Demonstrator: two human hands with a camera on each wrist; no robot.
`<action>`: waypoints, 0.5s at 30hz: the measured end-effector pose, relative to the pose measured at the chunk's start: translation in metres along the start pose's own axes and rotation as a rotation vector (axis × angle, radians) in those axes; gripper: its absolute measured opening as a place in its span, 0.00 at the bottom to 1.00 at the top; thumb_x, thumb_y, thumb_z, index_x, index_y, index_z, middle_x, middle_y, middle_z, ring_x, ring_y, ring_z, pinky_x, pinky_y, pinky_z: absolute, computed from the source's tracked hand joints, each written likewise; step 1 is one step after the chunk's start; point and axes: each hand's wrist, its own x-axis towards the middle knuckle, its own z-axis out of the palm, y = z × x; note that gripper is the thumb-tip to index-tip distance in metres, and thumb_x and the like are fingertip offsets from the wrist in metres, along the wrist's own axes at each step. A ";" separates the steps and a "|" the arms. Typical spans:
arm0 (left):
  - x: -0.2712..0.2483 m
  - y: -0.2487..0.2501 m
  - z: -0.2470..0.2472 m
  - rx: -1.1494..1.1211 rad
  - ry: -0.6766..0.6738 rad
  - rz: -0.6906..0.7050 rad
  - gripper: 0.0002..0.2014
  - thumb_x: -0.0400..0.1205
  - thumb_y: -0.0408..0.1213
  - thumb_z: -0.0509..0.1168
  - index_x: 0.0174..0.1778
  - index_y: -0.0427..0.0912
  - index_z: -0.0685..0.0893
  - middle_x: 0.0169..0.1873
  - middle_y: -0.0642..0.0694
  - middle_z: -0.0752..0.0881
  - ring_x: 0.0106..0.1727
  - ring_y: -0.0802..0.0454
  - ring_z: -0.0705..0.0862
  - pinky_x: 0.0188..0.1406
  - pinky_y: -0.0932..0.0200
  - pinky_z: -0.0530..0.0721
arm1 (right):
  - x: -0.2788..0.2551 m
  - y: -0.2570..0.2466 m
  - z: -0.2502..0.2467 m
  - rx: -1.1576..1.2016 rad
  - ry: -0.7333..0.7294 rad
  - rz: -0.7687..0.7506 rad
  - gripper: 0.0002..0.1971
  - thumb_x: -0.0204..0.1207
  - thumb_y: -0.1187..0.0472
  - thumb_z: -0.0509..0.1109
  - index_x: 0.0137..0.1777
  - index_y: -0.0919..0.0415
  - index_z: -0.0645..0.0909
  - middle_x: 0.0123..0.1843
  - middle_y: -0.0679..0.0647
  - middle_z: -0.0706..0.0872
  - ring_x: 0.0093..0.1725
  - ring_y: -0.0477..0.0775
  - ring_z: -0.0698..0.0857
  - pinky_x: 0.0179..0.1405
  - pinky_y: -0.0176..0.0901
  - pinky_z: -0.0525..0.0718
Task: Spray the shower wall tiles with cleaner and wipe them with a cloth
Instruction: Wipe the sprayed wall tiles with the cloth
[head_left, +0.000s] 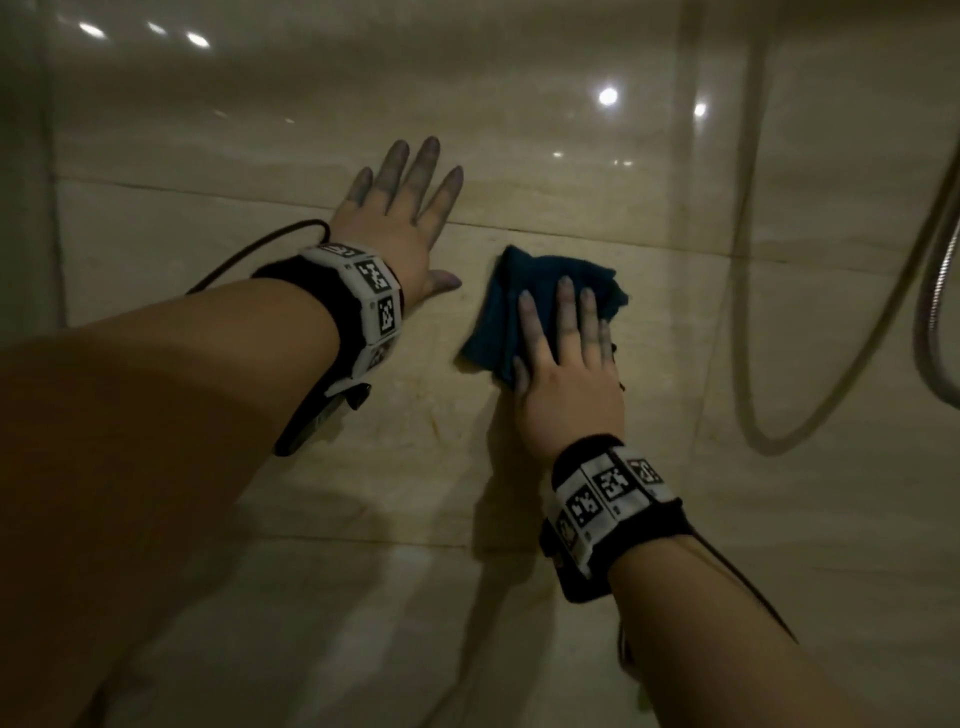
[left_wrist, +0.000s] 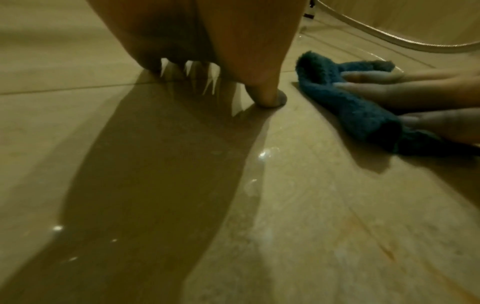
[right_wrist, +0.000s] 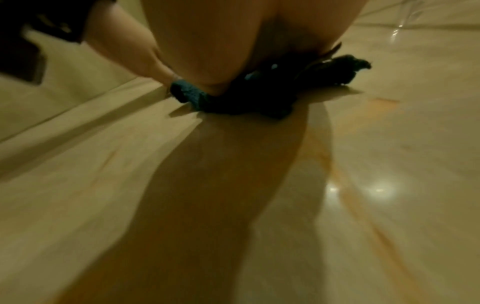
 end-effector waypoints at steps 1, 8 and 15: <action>0.000 0.000 0.000 -0.003 0.000 -0.002 0.45 0.81 0.63 0.52 0.80 0.48 0.28 0.81 0.45 0.27 0.83 0.42 0.32 0.82 0.46 0.39 | -0.006 0.002 0.004 0.003 0.027 0.002 0.29 0.82 0.48 0.43 0.82 0.48 0.41 0.85 0.58 0.43 0.83 0.58 0.43 0.79 0.52 0.40; -0.002 0.003 0.006 -0.032 0.007 -0.025 0.47 0.80 0.64 0.52 0.80 0.47 0.28 0.81 0.44 0.28 0.83 0.42 0.32 0.82 0.46 0.39 | -0.024 0.008 0.009 0.026 -0.091 0.028 0.30 0.85 0.49 0.43 0.74 0.44 0.23 0.75 0.50 0.20 0.75 0.48 0.24 0.77 0.47 0.27; -0.004 0.007 0.010 -0.033 0.034 -0.048 0.47 0.80 0.63 0.53 0.81 0.47 0.29 0.81 0.43 0.28 0.83 0.41 0.33 0.83 0.45 0.41 | 0.009 0.003 -0.012 0.018 -0.041 0.027 0.30 0.86 0.50 0.47 0.82 0.47 0.36 0.84 0.57 0.33 0.83 0.60 0.34 0.80 0.51 0.33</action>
